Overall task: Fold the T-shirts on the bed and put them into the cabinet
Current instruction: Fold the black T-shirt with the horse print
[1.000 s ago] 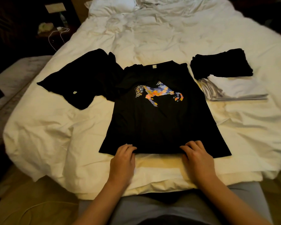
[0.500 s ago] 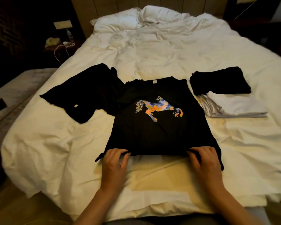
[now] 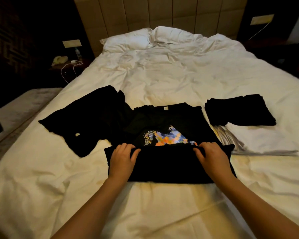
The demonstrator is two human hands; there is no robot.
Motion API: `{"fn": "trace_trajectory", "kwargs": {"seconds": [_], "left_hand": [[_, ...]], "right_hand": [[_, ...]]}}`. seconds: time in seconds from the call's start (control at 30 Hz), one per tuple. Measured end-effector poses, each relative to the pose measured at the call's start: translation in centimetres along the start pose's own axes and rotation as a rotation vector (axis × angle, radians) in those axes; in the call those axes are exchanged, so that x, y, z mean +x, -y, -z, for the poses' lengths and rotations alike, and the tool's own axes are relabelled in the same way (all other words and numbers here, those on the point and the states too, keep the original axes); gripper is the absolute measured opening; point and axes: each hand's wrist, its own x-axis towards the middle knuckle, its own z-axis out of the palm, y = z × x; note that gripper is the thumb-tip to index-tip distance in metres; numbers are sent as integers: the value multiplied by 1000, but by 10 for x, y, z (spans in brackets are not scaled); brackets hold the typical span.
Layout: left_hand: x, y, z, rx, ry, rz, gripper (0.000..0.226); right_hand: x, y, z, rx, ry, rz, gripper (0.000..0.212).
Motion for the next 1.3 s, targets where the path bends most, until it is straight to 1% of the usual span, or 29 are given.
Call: {"fn": "trace_trajectory", "kwargs": {"seconds": [0.1, 0.17, 0.23, 0.4, 0.53, 0.67, 0.83, 0.93, 1.0, 1.17, 1.2, 1.23, 1.3], "left_hand": [[29, 5, -18, 58, 48, 5, 21], [50, 6, -30, 76, 72, 9, 23], [71, 7, -42, 96, 90, 12, 24], [125, 8, -73, 134, 145, 55, 27], [162, 13, -99, 171, 152, 63, 28], [195, 22, -128, 245, 199, 52, 29], [228, 35, -158, 315, 253, -49, 28], [245, 41, -171, 341, 241, -78, 27], [255, 44, -177, 346, 243, -68, 28], [270, 47, -188, 321, 295, 0, 33], [270, 46, -188, 297, 303, 28, 33], [268, 45, -188, 266, 308, 55, 35], [260, 43, -185, 197, 310, 82, 44]], "right_hand": [[31, -10, -9, -4, 52, 31, 18], [53, -16, -17, -28, 93, 20, 20], [73, -21, -27, -56, 108, -14, 21], [133, -33, -51, -11, 145, -134, 21], [178, -41, -70, -69, 116, -137, 21], [213, -51, -89, -99, 140, -129, 23], [245, -63, -115, -133, 147, -142, 28], [260, -68, -125, -181, 121, -108, 29], [269, -74, -132, -202, 96, -92, 30], [280, -84, -147, -213, 106, -93, 25], [279, -84, -148, -206, 97, -95, 29], [276, -83, -149, -190, 102, -108, 37], [266, -81, -150, -155, 123, -115, 51]]}}
